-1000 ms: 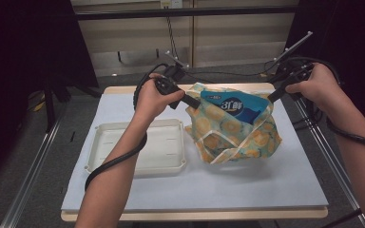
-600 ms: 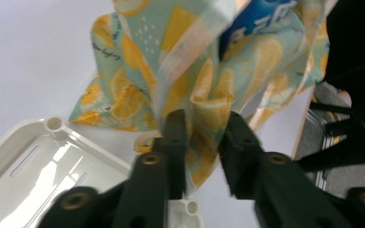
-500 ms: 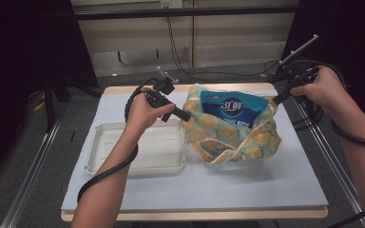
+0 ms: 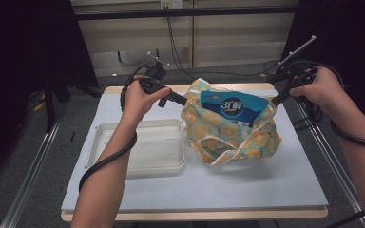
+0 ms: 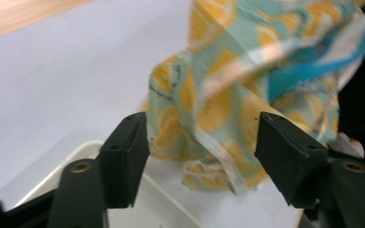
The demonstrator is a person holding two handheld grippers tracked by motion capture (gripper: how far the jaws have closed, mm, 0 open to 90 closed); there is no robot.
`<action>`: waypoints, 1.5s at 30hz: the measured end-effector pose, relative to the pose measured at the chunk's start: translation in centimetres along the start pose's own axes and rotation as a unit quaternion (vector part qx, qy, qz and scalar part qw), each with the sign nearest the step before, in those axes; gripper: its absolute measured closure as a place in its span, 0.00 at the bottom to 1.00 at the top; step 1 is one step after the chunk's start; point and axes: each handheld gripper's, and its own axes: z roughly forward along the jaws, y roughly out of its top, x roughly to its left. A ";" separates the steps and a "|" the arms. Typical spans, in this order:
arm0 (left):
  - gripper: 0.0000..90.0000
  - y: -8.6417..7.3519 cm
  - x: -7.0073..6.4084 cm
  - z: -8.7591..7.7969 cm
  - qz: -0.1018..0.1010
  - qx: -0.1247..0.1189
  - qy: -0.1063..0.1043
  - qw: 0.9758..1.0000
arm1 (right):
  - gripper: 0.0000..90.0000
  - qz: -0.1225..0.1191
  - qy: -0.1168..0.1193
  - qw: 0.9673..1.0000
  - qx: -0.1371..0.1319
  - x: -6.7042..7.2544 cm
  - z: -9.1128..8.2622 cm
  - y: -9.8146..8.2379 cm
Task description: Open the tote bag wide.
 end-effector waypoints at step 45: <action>1.00 1.1 4.2 8.9 -0.023 0.031 0.037 0.999 | 1.00 0.027 0.001 1.000 0.012 -3.0 5.5 -1.2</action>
